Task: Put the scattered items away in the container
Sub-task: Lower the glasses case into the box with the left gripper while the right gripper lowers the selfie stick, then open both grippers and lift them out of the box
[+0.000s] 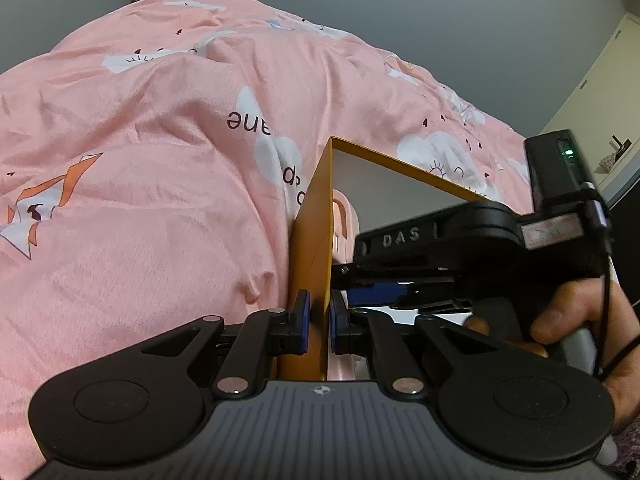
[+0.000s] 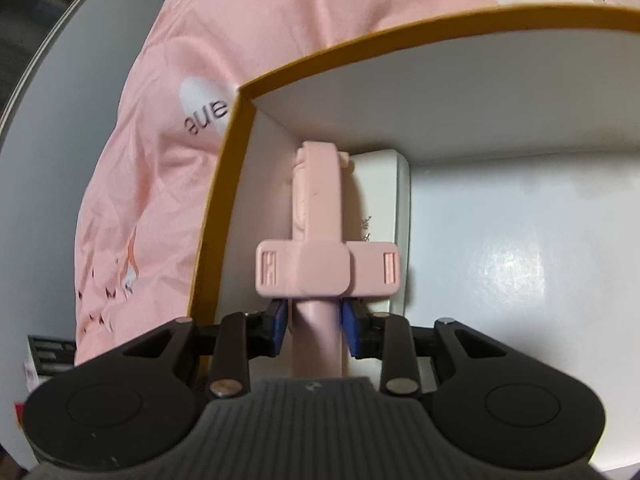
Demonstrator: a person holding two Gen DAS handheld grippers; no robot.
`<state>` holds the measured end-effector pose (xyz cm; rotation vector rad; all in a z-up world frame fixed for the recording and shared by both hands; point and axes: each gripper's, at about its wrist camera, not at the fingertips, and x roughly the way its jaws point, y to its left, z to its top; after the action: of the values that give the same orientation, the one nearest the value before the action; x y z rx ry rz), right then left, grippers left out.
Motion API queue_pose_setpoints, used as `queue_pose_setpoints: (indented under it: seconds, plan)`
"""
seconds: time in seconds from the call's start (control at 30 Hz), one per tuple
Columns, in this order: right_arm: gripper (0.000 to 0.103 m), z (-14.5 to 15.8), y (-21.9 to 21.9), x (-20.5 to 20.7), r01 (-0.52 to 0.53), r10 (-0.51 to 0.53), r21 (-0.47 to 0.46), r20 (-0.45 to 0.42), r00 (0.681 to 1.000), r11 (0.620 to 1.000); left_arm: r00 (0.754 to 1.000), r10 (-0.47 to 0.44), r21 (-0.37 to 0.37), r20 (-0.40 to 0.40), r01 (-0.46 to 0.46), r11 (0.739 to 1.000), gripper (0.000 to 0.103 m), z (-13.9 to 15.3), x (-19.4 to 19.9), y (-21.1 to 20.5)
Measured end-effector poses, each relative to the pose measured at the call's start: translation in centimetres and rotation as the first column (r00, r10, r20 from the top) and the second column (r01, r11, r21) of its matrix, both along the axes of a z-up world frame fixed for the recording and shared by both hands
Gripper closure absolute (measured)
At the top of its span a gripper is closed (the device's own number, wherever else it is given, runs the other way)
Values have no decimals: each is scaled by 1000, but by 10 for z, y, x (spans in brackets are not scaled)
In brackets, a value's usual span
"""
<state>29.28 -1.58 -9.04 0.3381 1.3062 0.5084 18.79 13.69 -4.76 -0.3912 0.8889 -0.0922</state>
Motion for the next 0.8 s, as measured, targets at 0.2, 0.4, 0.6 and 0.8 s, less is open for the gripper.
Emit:
queue_pose_setpoints:
  seconds: [0.2,0.4,0.6,0.8]
  plan:
    - [70,18,10,-13,-165,179,-124,113,977,978,1000,0,3,-1,0,1000,92,0,1,-1]
    - [74,22,10,-15,-305,328,-178,120,937,936,1000,1,28,-9,-1,1000,94,1,3,-5]
    - [97,26,15,-18,-342,368,-161,181,912,926,1000,2,19,-2,-2,1000,93,0,1,-3]
    - [103,25,23,-13,-327,338,-93,168,926,940,1000,3,21,-3,-3,1000,93,-1,1,-2]
